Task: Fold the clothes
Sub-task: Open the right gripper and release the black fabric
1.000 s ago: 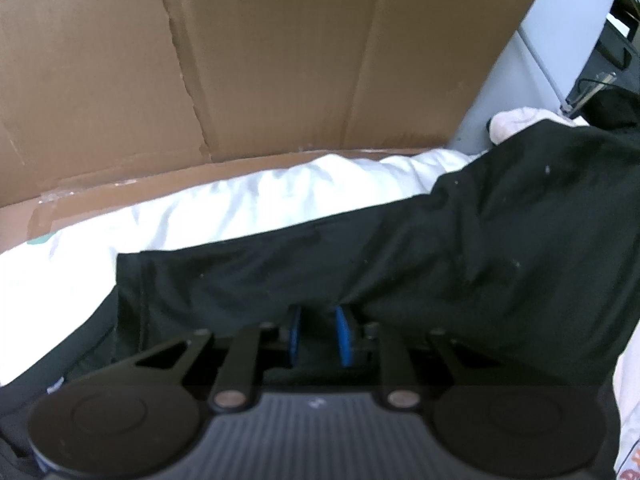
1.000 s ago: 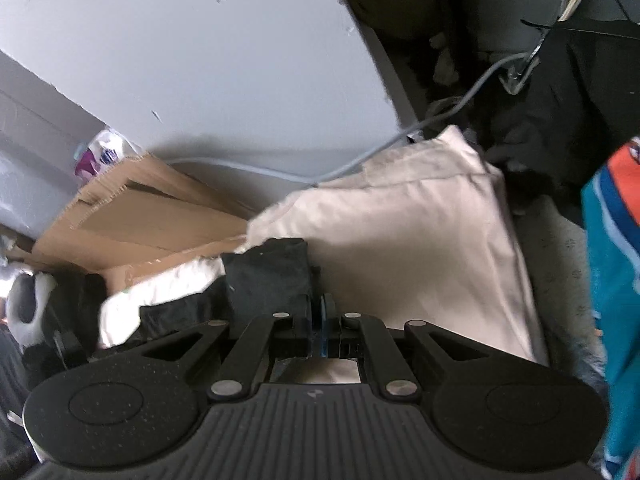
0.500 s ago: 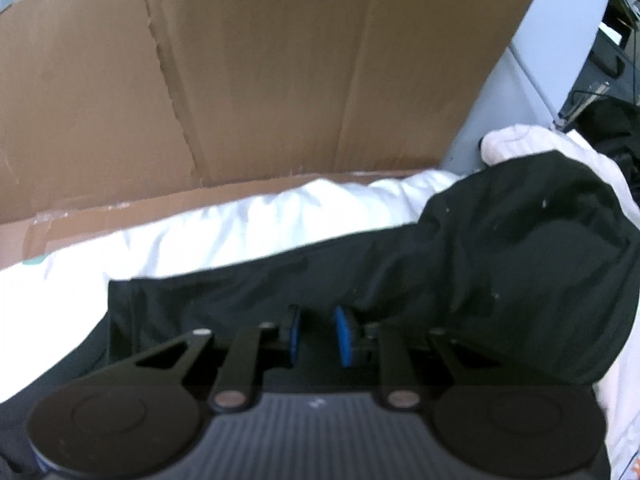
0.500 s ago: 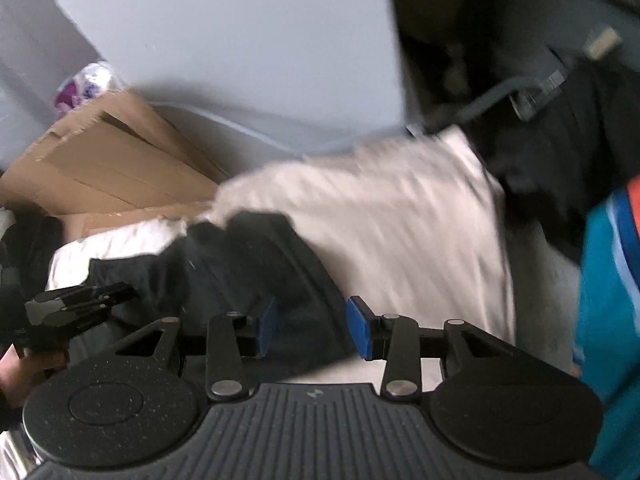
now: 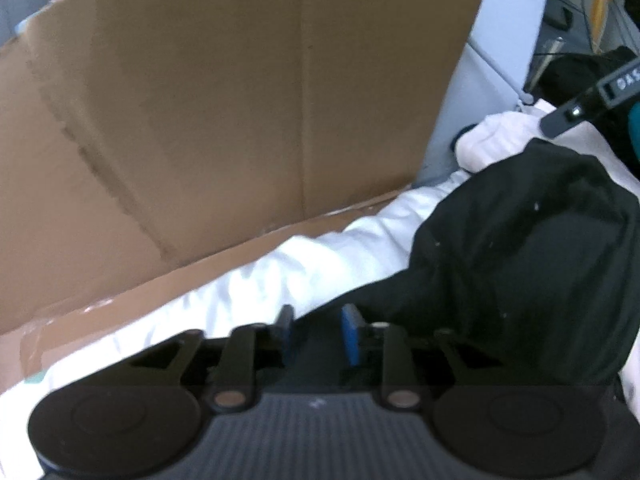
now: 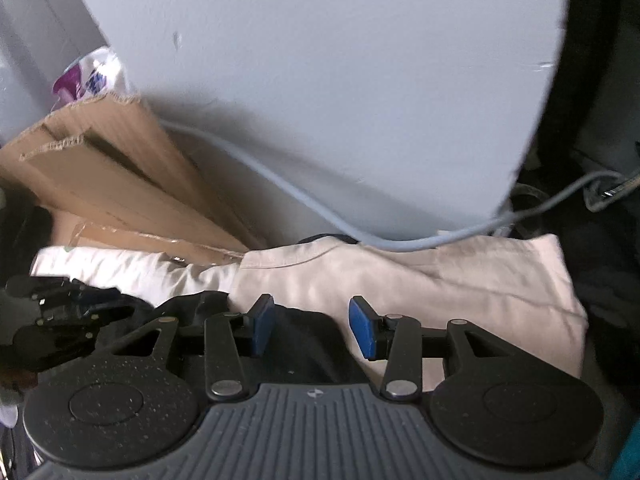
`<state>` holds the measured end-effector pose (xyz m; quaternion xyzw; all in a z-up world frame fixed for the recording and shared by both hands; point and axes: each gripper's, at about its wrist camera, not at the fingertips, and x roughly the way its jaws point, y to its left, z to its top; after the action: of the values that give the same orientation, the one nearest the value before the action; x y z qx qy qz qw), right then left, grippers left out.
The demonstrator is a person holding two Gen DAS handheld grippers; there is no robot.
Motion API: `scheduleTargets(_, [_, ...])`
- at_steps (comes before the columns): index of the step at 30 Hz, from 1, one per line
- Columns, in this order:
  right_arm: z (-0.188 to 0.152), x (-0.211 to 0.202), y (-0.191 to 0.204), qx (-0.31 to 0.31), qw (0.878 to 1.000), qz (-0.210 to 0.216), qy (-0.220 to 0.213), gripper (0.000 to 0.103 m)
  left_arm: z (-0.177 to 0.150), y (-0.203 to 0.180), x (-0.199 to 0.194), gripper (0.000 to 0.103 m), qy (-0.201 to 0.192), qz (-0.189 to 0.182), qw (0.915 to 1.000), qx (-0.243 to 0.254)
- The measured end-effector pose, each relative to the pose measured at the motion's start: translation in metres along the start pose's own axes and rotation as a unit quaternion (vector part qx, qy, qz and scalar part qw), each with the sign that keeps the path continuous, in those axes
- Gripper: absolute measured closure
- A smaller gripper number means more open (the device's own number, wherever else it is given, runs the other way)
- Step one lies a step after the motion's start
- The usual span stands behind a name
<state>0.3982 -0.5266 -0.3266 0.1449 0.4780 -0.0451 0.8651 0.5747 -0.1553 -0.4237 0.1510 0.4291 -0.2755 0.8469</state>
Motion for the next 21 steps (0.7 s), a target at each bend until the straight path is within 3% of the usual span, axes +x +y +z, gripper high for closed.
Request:
scheduleTargets(2, [-0.003,0.008,0.007,-0.024,1.0,-0.001,0.009,0.054,0.003,-0.004,0.008,0.057,0.006,-0.013,0.9998,0.013])
scheduleTargets(8, [-0.018,0.02,0.022,-0.095,0.995,-0.012,0.02,0.054,0.005,-0.01,0.029,0.055,0.025,-0.025,0.9986,0.04])
scheduleTargets(10, [-0.019,0.02,0.024,-0.102,0.995,-0.011,0.017,0.071,0.004,-0.008,0.029,0.056,0.026,-0.029,0.9984,0.042])
scheduleTargets(11, [-0.018,0.019,0.024,-0.105,0.994,-0.011,0.017,0.094,0.003,-0.007,0.028,0.064,0.026,-0.032,0.9983,0.042])
scheduleTargets(12, [-0.018,0.018,0.024,-0.108,0.994,-0.011,0.016,0.103,0.003,-0.008,0.027,0.072,0.026,-0.033,0.9981,0.045])
scheduleTargets(13, [-0.017,0.015,0.023,-0.111,0.994,-0.009,0.011,0.103,0.002,-0.009,0.026,0.089,0.026,-0.031,0.9979,0.051])
scheduleTargets(14, [-0.017,0.011,0.023,-0.114,0.993,-0.008,0.006,0.103,0.003,-0.009,0.024,0.099,0.026,-0.029,0.9976,0.057])
scheduleTargets(21, [-0.008,-0.038,0.016,-0.114,0.99,-0.044,-0.062,0.103,0.006,0.002,0.005,0.101,-0.008,-0.03,0.9989,0.036])
